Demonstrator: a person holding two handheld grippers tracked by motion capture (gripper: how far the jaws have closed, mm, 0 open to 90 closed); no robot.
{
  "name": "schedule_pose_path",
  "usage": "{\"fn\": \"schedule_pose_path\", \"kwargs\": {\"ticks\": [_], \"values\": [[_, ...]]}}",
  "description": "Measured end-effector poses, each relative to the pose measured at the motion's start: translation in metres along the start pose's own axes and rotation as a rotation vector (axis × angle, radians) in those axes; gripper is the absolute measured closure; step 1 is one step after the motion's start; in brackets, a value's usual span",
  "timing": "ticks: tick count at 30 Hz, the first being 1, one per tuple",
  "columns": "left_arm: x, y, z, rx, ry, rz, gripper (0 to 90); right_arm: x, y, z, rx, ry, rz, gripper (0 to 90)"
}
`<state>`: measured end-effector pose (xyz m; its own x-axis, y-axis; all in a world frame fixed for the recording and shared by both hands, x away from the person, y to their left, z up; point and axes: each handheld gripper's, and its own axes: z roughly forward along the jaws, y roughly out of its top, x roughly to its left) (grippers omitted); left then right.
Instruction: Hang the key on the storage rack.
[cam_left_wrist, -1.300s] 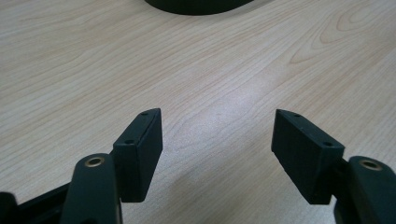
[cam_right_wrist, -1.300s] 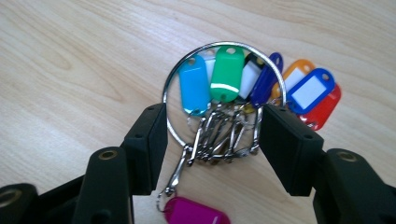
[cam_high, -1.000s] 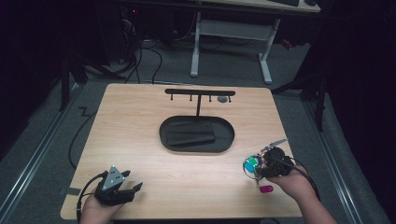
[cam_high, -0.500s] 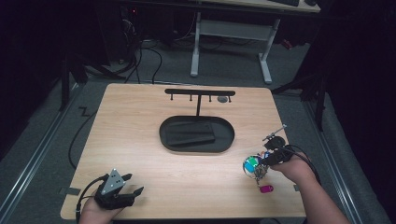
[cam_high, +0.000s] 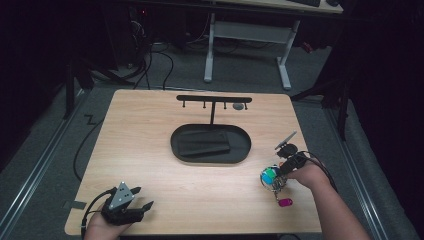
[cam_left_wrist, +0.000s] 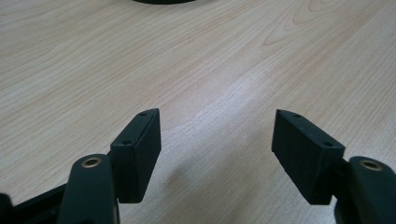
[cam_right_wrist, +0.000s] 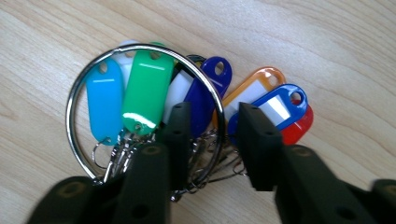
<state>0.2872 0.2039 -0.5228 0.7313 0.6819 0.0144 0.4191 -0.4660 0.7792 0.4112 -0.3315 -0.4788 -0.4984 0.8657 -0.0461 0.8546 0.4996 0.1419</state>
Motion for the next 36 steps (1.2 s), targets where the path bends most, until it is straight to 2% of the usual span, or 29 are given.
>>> {"fn": "schedule_pose_path", "kwargs": {"ticks": [3,4,10,15,16,17,19,27,31,32,33,34,36], "values": [[0.0,-0.001,0.0,-0.003,0.0,-0.003,33.6,0.004,0.0,-0.003,0.006,-0.005,-0.021,84.8],[0.0,-0.001,0.0,-0.006,0.0,-0.002,33.6,0.006,-0.001,-0.005,0.007,-0.009,-0.038,86.0],[-0.001,0.0,0.0,0.009,-0.003,0.005,33.6,0.016,-0.004,-0.023,-0.018,-0.021,-0.063,86.8],[-0.002,0.001,0.0,0.002,-0.003,0.005,33.6,0.025,-0.004,-0.039,-0.031,-0.029,-0.086,87.0],[-0.001,0.0,0.0,0.005,-0.005,0.007,33.6,0.029,-0.003,-0.048,-0.035,-0.037,-0.107,87.0],[-0.001,0.0,0.0,0.005,-0.005,0.007,33.6,0.029,-0.003,-0.048,-0.035,-0.037,-0.107,87.0],[-0.002,0.0,0.0,0.006,-0.003,0.01,33.6,0.035,-0.002,-0.062,-0.045,-0.034,-0.127,87.2],[-0.001,0.0,-0.002,-0.008,0.0,0.004,33.6,0.047,-0.001,-0.086,-0.049,-0.031,-0.126,87.4],[-0.001,0.0,-0.002,-0.012,-0.002,0.002,33.6,0.053,-0.001,-0.102,-0.046,-0.025,-0.099,87.5],[-0.001,0.0,-0.002,-0.012,-0.002,0.003,33.6,0.052,-0.001,-0.104,-0.051,-0.025,-0.125,87.5],[-0.001,0.0,-0.001,-0.008,-0.002,0.006,33.6,0.055,-0.001,-0.107,-0.044,-0.027,-0.104,87.5],[-0.001,0.0,-0.001,-0.005,-0.002,0.008,33.6,0.055,0.0,-0.11,-0.053,-0.032,-0.132,87.5],[-0.001,0.0,-0.001,-0.003,-0.002,0.009,33.6,0.056,0.0,-0.116,-0.056,-0.037,-0.142,87.5]]}}
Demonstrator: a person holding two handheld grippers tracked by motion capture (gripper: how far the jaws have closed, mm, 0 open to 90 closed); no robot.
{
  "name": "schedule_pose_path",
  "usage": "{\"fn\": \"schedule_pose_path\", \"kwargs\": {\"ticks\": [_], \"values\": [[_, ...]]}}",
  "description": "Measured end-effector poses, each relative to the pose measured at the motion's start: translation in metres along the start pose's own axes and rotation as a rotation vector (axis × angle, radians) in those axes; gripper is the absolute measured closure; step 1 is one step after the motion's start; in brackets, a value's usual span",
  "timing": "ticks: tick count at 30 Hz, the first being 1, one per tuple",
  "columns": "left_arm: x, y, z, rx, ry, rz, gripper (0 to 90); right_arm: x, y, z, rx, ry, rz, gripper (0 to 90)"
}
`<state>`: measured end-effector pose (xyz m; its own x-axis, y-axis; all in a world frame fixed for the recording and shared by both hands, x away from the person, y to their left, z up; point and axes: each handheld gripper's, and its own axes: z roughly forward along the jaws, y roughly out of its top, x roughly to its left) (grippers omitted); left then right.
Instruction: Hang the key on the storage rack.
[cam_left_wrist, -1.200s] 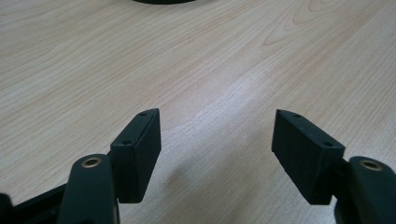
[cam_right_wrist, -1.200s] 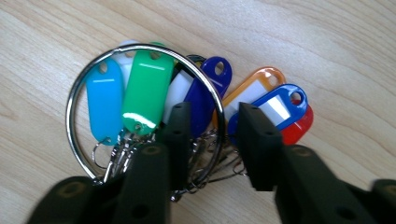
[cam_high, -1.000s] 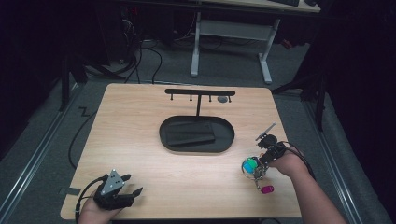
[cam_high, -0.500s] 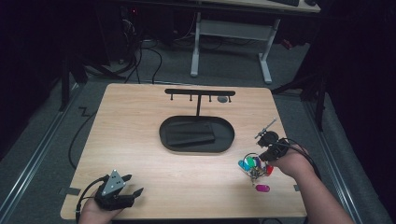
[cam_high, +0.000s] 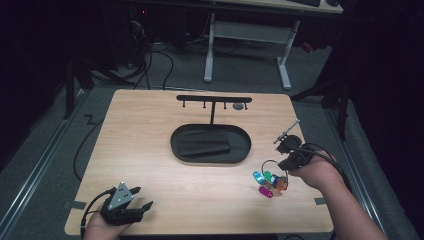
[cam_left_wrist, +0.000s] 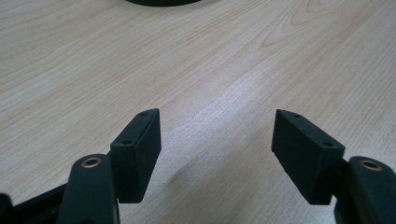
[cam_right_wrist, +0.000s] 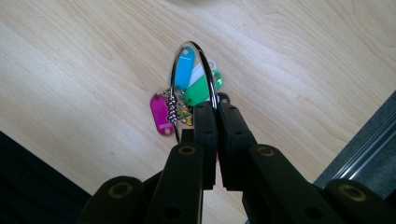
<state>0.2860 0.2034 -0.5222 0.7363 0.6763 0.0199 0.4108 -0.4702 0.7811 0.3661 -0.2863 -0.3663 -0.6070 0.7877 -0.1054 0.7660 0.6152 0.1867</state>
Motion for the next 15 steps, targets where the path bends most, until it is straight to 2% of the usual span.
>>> {"fn": "schedule_pose_path", "kwargs": {"ticks": [4,8,15], "values": [[0.0,0.0,0.0,0.004,-0.002,0.001,33.6,0.002,0.001,-0.009,-0.003,-0.009,-0.013,87.6],[0.0,0.0,0.0,0.001,0.0,0.0,33.7,0.003,0.0,-0.015,-0.003,0.001,-0.004,87.6],[-0.001,0.001,-0.001,0.002,-0.002,0.006,33.7,0.007,0.005,-0.038,-0.032,-0.009,-0.027,87.6]]}}
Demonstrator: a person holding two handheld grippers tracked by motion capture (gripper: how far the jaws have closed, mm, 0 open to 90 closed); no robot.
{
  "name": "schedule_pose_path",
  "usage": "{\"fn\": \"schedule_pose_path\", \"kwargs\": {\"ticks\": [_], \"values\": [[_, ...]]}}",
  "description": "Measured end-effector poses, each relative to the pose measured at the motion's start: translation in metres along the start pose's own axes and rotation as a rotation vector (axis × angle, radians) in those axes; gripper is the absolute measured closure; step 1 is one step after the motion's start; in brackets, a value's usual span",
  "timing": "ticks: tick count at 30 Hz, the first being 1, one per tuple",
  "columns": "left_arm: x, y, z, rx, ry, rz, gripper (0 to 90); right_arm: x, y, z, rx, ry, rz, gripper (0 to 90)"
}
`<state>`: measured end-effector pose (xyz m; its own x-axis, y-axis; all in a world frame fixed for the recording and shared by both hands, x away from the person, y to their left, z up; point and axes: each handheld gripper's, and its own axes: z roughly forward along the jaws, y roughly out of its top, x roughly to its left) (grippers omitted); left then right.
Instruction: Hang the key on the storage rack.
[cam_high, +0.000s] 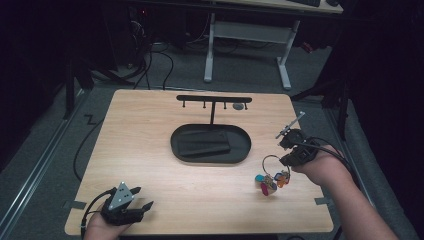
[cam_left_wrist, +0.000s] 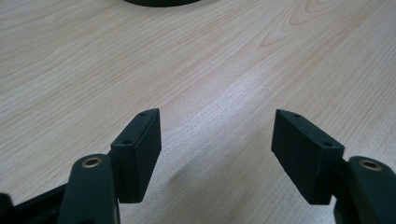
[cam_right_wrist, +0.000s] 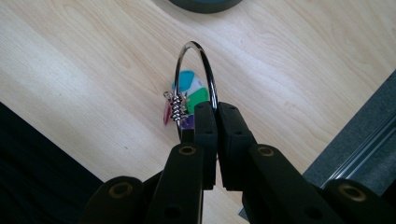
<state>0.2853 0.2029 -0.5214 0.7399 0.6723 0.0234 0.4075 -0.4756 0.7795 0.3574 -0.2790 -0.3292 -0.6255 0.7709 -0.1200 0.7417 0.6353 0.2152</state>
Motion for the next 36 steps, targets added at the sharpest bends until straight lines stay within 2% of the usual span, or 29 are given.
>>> {"fn": "schedule_pose_path", "kwargs": {"ticks": [8,10,14,15,18,19,25,31,36], "values": [[0.001,-0.001,0.0,-0.007,0.003,-0.004,33.6,0.001,0.007,-0.023,-0.004,-0.02,-0.008,87.6],[0.001,0.0,-0.001,-0.017,-0.003,-0.002,33.3,0.001,0.011,-0.032,-0.025,-0.02,-0.011,87.6],[0.001,0.001,-0.002,-0.025,0.018,-0.002,33.5,0.002,0.016,-0.039,-0.039,-0.03,-0.015,87.6],[0.002,0.0,-0.002,-0.027,0.023,-0.017,33.5,0.004,0.019,-0.042,-0.04,-0.033,-0.013,87.6],[0.004,0.0,-0.002,-0.021,0.021,-0.028,33.4,0.004,0.022,-0.044,-0.043,-0.034,-0.025,87.6],[0.005,-0.001,-0.002,-0.016,0.022,-0.032,33.4,0.006,0.026,-0.044,-0.044,-0.021,-0.025,87.5],[0.003,0.0,-0.003,-0.019,0.032,-0.022,33.2,0.01,0.037,-0.042,-0.044,-0.024,-0.053,87.6],[0.004,0.0,-0.004,-0.019,0.036,-0.021,33.2,0.01,0.05,-0.04,-0.052,-0.011,-0.061,87.6],[0.003,0.0,-0.001,-0.005,0.023,-0.012,33.2,0.006,0.066,-0.032,-0.041,-0.002,-0.056,87.6]]}}
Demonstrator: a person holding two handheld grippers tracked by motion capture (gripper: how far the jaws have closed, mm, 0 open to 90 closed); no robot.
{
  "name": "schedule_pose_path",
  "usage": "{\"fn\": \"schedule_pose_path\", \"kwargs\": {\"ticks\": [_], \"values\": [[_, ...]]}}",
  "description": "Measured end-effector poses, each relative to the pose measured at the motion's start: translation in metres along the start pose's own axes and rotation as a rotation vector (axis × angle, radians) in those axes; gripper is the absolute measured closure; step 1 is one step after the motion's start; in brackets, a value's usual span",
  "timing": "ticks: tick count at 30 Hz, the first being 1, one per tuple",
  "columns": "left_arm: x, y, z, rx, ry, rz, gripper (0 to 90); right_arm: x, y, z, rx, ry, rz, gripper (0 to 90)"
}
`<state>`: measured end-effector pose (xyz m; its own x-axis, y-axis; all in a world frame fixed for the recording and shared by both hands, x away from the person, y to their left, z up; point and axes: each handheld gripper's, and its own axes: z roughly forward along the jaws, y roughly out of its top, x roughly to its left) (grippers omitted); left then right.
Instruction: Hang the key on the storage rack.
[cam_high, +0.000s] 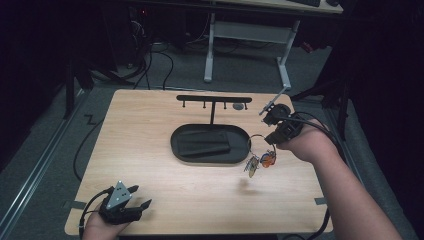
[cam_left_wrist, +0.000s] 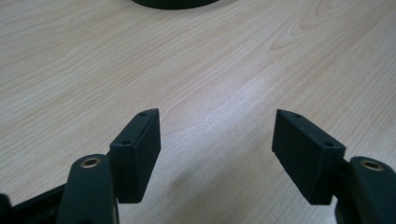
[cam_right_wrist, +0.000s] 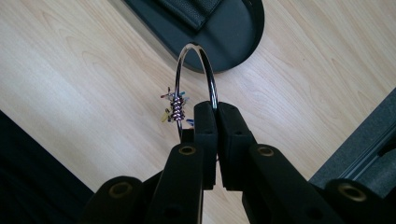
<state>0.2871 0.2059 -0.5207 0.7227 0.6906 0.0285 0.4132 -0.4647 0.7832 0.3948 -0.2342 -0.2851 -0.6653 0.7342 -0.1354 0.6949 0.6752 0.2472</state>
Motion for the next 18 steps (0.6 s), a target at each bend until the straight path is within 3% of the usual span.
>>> {"fn": "schedule_pose_path", "kwargs": {"ticks": [18], "values": [[0.0,-0.001,0.0,0.005,-0.004,0.001,31.7,-0.033,0.042,0.013,-0.029,-0.033,0.047,87.6]]}}
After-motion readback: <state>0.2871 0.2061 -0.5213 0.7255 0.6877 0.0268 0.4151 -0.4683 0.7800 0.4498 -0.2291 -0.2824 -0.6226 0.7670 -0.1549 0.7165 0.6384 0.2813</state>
